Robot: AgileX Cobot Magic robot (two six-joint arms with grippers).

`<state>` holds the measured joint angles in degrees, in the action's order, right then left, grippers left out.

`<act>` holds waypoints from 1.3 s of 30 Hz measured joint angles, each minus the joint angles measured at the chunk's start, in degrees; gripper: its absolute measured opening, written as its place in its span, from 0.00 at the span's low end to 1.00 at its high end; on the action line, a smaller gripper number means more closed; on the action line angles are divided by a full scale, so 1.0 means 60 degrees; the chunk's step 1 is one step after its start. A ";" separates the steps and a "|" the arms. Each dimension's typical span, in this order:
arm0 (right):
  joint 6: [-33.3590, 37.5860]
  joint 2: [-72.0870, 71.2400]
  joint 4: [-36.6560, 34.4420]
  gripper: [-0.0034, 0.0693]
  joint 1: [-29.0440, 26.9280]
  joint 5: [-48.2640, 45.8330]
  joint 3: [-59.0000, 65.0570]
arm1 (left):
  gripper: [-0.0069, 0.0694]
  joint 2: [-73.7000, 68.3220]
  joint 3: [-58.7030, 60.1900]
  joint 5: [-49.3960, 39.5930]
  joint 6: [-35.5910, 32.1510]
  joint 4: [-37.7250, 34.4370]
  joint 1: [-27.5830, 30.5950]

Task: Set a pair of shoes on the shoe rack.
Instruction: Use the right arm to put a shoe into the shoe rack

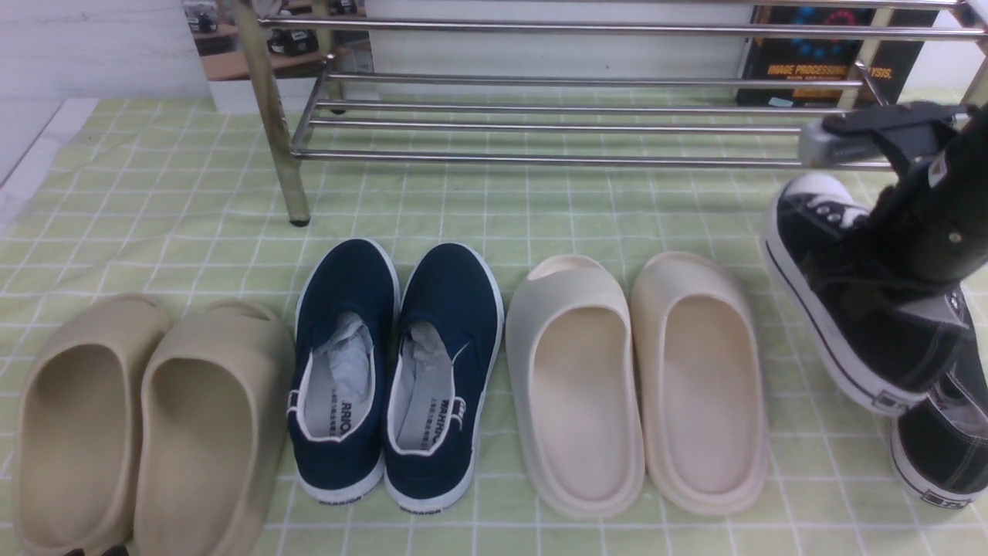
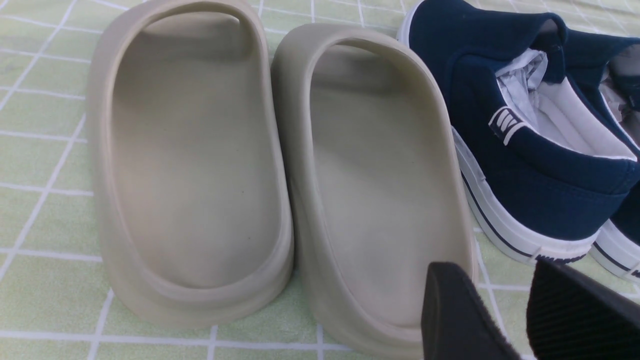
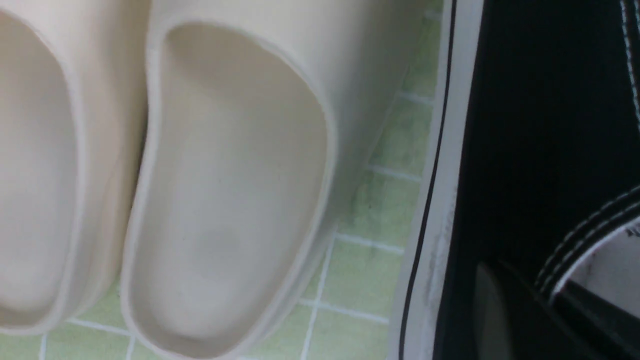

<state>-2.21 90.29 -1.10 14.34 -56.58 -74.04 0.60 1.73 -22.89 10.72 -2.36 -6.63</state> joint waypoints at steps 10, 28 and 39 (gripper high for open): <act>0.0889 0.2454 0.0364 0.07 0.0000 0.0262 -0.3197 | 0.40 0.0000 0.0000 0.0000 0.0000 0.0000 0.0000; 0.0918 0.6859 0.1368 0.28 0.0010 0.0167 -0.9394 | 0.40 0.0000 0.0000 0.0000 0.0000 0.0000 0.0000; 0.0681 0.5301 0.0463 0.94 0.0000 -0.1295 -0.9334 | 0.40 0.0000 0.0000 0.0000 0.0000 0.0000 0.0000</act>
<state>1.87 122.10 1.68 14.34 -64.35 -130.04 0.60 1.73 -22.89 10.72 -2.36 -6.63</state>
